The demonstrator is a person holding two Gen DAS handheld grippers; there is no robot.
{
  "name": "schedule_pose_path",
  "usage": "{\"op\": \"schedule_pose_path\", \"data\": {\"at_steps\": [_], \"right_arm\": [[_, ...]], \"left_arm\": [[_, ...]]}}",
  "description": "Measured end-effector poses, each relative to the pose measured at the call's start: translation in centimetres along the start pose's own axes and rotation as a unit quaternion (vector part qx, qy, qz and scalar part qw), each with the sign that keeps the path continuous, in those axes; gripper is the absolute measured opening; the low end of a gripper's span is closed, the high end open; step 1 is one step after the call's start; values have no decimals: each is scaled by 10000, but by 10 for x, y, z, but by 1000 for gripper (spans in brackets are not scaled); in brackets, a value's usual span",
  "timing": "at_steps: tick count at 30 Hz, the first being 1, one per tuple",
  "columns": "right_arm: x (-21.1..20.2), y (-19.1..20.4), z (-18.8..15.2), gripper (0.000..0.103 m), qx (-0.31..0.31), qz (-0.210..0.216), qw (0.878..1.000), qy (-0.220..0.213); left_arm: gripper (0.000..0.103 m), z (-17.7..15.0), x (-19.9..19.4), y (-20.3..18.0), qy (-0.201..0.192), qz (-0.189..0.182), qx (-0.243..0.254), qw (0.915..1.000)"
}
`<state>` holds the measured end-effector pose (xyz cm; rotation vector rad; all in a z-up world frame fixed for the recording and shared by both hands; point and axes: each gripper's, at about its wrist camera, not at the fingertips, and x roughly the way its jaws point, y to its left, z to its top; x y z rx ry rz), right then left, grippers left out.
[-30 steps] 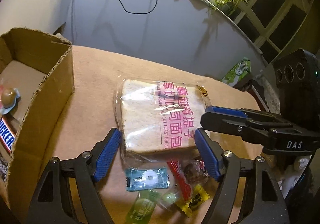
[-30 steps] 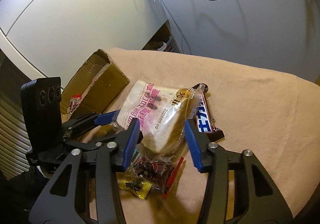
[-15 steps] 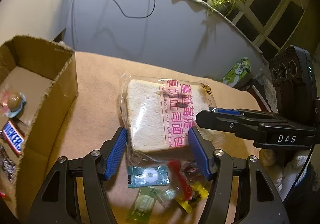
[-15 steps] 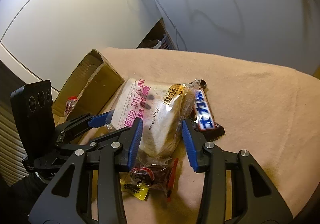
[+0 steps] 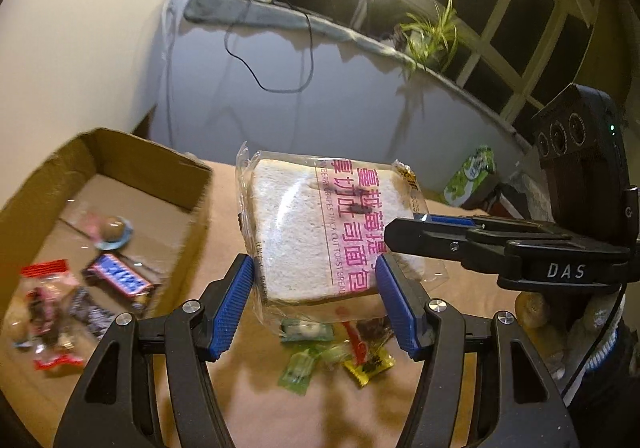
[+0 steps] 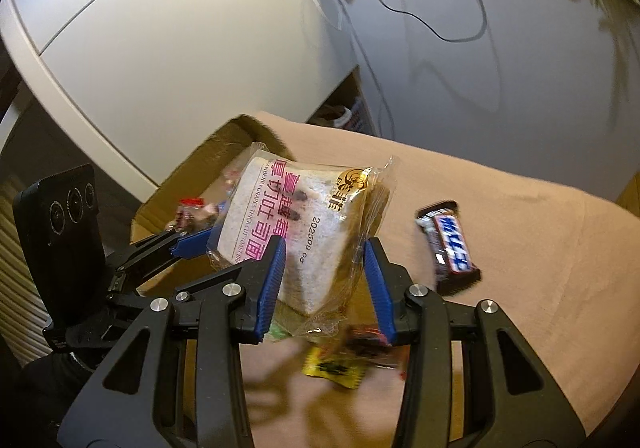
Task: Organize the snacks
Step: 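Carry the bread loaf with both tools into the box and release it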
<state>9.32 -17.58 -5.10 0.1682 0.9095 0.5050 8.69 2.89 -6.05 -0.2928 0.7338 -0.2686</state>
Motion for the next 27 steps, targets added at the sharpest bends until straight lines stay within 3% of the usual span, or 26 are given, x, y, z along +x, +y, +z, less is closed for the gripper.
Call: {"op": "schedule_pose_path", "data": {"at_steps": [14,27], "right_arm": [[55,104,24,43,-705,396,9965,207],[116,159,33,43,-1169,635,9896,541]], "left_arm": [[62,-13,-76,64,-562,581,-435,9958],[62,-32,-105,114,-622,997,-844,9895]]}}
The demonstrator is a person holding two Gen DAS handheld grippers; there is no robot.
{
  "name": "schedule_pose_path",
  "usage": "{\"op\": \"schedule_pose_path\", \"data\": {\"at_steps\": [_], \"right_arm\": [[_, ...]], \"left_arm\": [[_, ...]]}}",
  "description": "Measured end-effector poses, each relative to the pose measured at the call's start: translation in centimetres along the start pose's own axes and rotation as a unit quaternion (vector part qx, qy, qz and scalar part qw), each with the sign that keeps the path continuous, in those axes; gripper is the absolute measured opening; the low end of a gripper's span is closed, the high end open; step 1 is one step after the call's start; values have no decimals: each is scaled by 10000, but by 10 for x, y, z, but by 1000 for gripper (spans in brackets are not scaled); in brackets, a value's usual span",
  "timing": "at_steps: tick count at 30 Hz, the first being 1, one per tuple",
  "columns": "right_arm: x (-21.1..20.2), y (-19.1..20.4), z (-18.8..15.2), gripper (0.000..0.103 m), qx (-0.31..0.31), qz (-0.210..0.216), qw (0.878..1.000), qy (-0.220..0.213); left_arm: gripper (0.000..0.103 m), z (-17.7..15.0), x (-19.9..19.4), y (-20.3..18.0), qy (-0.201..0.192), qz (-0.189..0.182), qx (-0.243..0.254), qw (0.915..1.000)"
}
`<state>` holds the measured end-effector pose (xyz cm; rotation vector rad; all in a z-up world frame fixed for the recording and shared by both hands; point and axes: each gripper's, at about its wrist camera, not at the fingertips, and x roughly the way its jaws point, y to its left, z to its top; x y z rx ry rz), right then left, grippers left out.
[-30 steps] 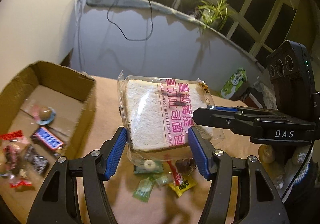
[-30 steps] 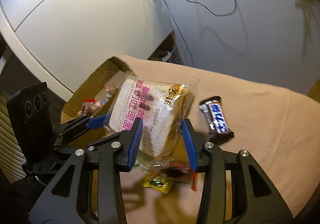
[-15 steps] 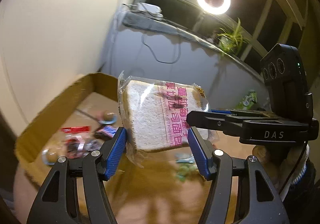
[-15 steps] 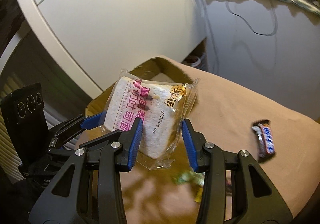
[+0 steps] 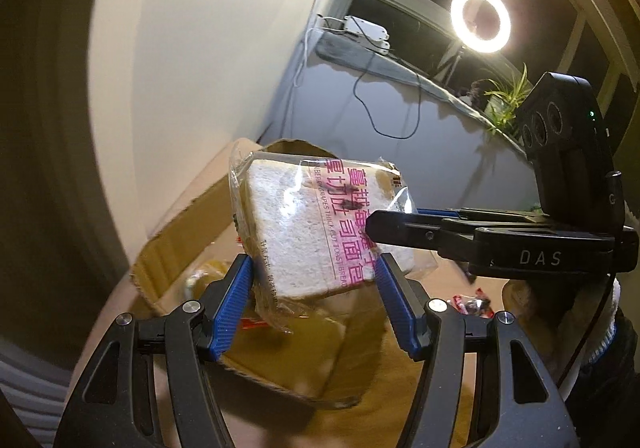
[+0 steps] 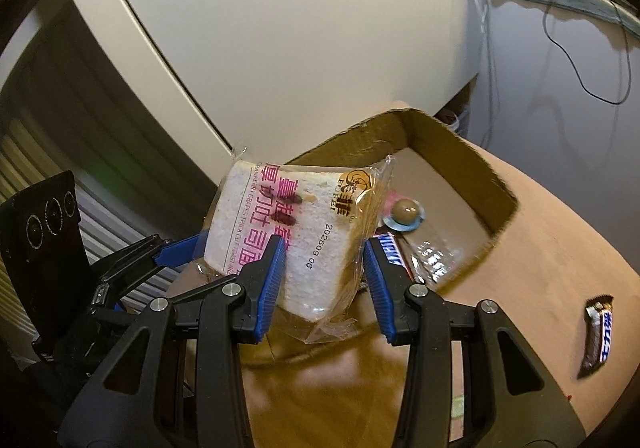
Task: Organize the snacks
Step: 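Carry the bread loaf with both tools into the box and release it, then move both open tools back toward the remaining candies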
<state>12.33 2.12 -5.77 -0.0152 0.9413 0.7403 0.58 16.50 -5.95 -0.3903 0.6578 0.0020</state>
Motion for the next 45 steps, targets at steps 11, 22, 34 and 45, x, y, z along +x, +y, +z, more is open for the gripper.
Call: {"op": "schedule_pose_path", "data": {"at_steps": [11,22,34,45], "right_arm": [[22,-1,5,43,48,-109,9999,76],[14,3,4,43,-54,-397,9992,-95],[-31,-12,-18,55,32,-660,9966,-498],[-105,-73,-77,79,398,-1441,9841,-958]], "left_arm": [[56,1,2,11,23,51,-51,10000],[53,3,-4,7,-128,217,150,9996],[53,-2,-9,-23,-179,227,458,9985],[53,-23,7,-80,26,-165,892,9959]]}}
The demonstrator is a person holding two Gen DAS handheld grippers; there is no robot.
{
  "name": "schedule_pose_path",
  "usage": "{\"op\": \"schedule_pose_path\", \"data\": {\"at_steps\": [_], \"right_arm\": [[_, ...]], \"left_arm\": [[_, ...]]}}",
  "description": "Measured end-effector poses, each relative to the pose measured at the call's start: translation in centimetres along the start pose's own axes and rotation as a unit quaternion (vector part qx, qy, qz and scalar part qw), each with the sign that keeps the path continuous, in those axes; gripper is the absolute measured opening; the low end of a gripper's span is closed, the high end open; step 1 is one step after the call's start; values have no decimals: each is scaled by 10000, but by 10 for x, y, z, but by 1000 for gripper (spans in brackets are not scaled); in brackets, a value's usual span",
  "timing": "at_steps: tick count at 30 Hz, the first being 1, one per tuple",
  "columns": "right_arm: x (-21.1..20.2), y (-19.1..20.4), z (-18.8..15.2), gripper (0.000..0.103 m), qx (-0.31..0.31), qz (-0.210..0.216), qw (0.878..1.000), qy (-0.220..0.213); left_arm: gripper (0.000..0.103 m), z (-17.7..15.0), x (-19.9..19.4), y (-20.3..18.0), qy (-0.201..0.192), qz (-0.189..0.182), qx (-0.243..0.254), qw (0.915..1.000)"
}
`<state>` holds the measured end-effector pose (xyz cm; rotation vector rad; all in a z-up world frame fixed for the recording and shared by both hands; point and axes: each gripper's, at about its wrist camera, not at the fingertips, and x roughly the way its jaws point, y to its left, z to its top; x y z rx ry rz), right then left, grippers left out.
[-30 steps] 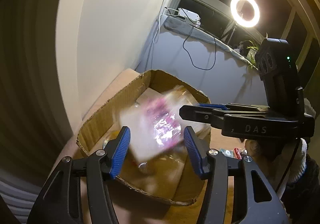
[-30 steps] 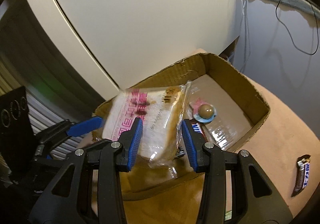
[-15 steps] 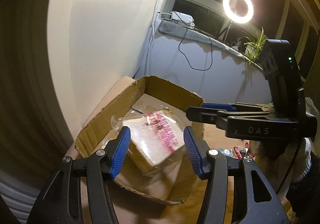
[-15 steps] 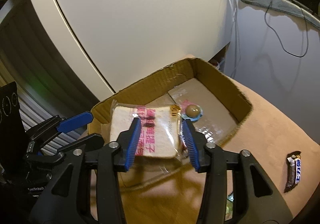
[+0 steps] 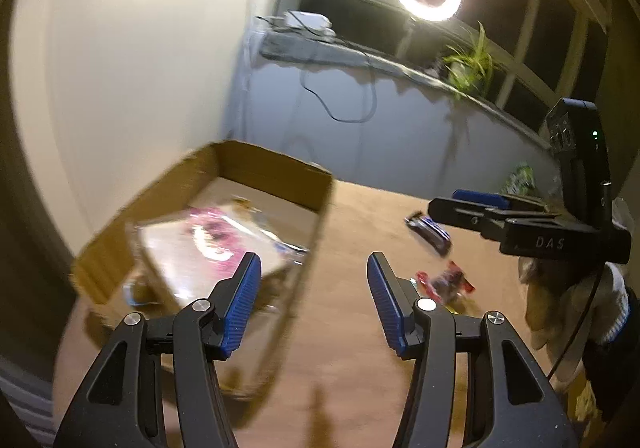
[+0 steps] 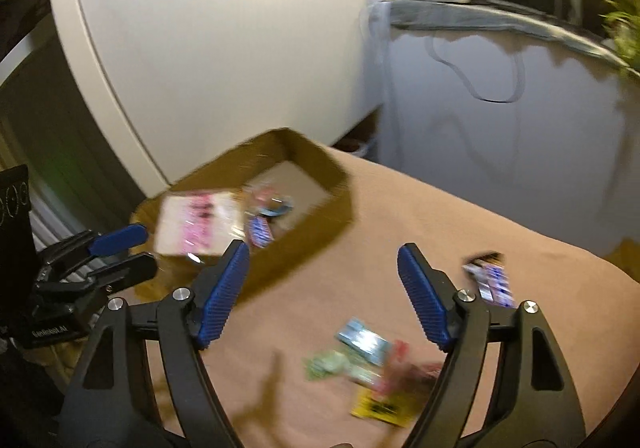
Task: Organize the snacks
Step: 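Move both open tools back toward the remaining candies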
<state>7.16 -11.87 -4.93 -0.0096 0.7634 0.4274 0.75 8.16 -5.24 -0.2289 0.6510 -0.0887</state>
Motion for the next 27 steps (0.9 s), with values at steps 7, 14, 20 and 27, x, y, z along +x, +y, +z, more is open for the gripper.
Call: {"op": "schedule_pose_path", "data": {"at_steps": [7,14,20,27], "right_arm": [[-17,-43,-35,79,150,-263,9991,280],[-10,-77,-66,77,498,-166,9968,598],[9,-78,-76,72,592,-42,9956,726],[29,-72,-80,62,484,-91,9952,849]], "left_arm": [[53,-13,27,-42,395,-336,324,9981],[51,-26,52,-68,798,-534,474,9943],[41,-32,71,-80,1092,-556,696,9900],[34,-39,90,-81,1344,-362,924,9859]]}}
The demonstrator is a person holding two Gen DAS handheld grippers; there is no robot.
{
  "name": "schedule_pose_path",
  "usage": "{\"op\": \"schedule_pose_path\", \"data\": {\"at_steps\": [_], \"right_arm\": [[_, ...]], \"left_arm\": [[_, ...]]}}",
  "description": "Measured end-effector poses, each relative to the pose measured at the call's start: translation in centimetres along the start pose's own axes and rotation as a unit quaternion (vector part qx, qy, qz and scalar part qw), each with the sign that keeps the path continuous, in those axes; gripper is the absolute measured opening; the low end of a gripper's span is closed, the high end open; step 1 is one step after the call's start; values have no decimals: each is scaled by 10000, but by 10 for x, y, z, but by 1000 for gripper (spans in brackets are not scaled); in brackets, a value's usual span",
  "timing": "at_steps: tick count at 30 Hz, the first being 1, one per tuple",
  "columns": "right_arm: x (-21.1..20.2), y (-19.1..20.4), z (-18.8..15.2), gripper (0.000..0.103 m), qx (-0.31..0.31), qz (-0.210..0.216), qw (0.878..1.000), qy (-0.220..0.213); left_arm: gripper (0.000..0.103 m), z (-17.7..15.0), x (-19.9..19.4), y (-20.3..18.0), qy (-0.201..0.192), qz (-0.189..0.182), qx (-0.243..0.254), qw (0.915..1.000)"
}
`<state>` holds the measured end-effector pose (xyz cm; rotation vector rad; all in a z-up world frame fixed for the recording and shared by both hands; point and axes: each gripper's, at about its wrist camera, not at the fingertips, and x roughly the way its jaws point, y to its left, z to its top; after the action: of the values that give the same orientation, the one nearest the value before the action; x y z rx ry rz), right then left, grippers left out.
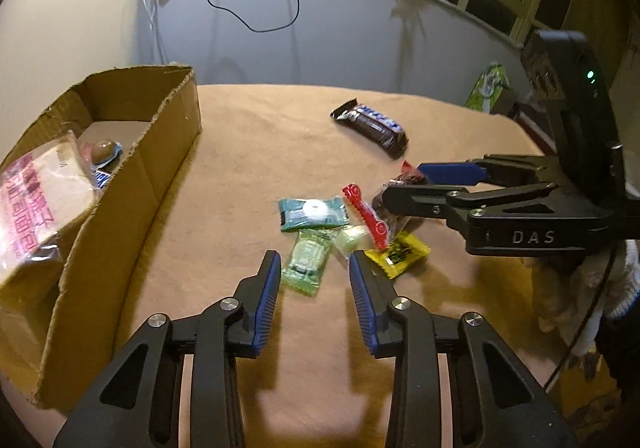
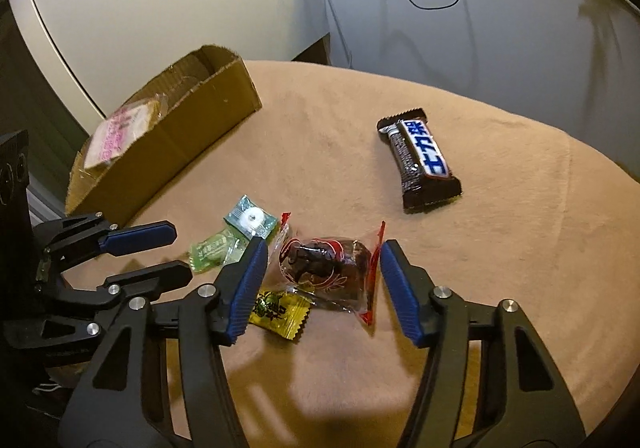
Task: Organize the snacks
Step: 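Move both open tools back toward the remaining candies, then grasp the green candy with the left tool while the right tool grasps the red candy cup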
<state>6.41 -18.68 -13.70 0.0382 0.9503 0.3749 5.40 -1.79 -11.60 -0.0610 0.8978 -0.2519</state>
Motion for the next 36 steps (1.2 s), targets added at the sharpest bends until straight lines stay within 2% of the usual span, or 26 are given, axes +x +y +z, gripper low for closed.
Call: {"op": "schedule_pose_path", "data": {"at_steps": [9,13,17,22,36], "right_arm": [[8,4,2,62,-177,-47,9998,75],[11,2,1,61,-133,24,9998,114],[9,0,2,59,-66,81,9999,98],[4,-1,1,54,60,138,9999,48],[-20,0,1,53,207,97,9996,-158]], "left_arm": [[34,-1,23,-4,248,187,351,9989],[33,-2,24,-7,201,246,449,9985],[22,-3,24,-7,166,282,456,9984],[21,-2,24,-4,148,244,433,9987],[21,-3,-8,3,-180,201,278,9992]]}}
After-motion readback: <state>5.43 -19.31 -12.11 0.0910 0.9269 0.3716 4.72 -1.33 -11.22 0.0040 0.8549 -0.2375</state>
